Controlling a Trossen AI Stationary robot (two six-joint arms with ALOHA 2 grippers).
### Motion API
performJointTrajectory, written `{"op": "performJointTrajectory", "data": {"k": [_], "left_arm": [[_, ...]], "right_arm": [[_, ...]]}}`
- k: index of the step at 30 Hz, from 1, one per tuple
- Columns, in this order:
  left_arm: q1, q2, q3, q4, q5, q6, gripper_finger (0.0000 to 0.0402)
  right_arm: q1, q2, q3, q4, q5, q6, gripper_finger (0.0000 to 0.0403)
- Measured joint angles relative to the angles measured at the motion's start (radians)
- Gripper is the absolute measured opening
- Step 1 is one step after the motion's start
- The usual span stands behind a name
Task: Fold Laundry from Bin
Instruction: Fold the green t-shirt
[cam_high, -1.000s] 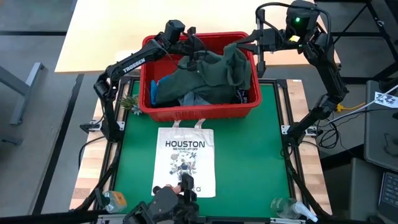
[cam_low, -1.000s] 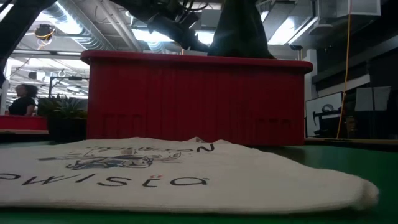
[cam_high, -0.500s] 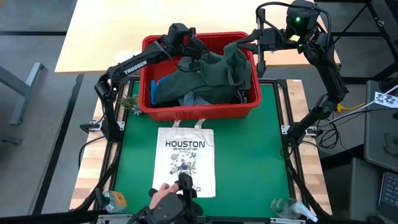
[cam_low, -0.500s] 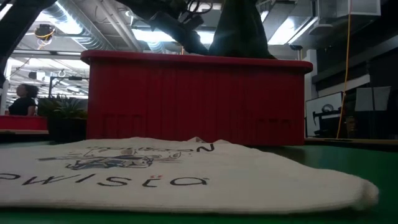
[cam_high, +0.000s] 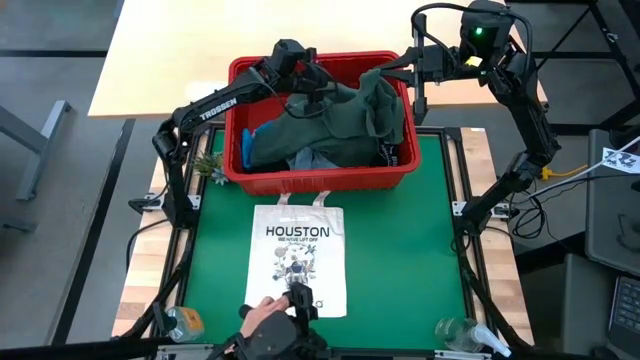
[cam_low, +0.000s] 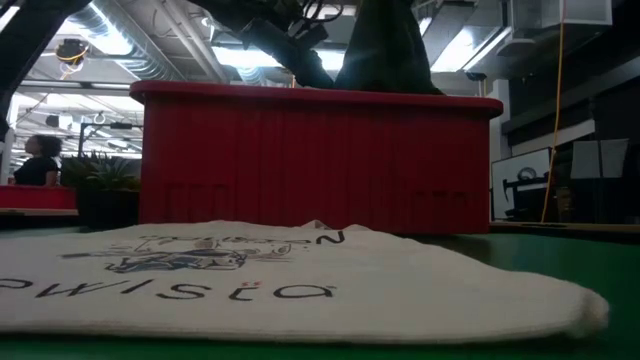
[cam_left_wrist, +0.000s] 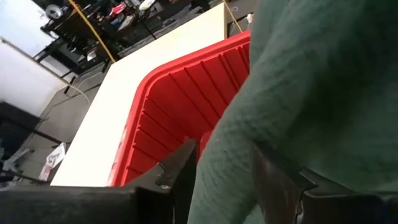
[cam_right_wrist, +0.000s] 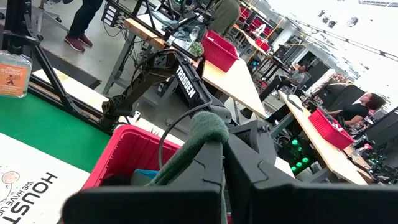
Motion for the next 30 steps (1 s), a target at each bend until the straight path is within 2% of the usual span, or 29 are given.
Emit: {"op": "performJointTrajectory", "data": {"k": [4, 9, 14, 17, 22, 30], "left_arm": [[-0.004, 0.008, 0.0, -0.001, 0.042, 0.003, 0.014], [-0.015, 0.053, 0.0, 0.021, 0.046, 0.005, 0.014], [-0.027, 0.077, -0.002, 0.082, -0.053, 0.043, 0.0137], [-0.038, 0.077, -0.002, 0.08, -0.108, 0.08, 0.0113], [-0.045, 0.073, -0.001, 0.076, -0.123, 0.077, 0.0018], [-0.045, 0.046, 0.039, 0.035, -0.146, 0.073, 0.0002]], "right_arm": [[0.0, 0.0, 0.0, 0.0, 0.0, 0.0, 0.0003], [0.0, 0.0, 0.0, 0.0, 0.0, 0.0, 0.0003], [0.0, 0.0, 0.0, 0.0, 0.0, 0.0, 0.0003], [0.0, 0.0, 0.0, 0.0, 0.0, 0.0, 0.0003], [0.0, 0.0, 0.0, -0.002, 0.0, 0.0, 0.0003], [0.0, -0.018, -0.001, -0.037, 0.037, -0.004, 0.0003]]}}
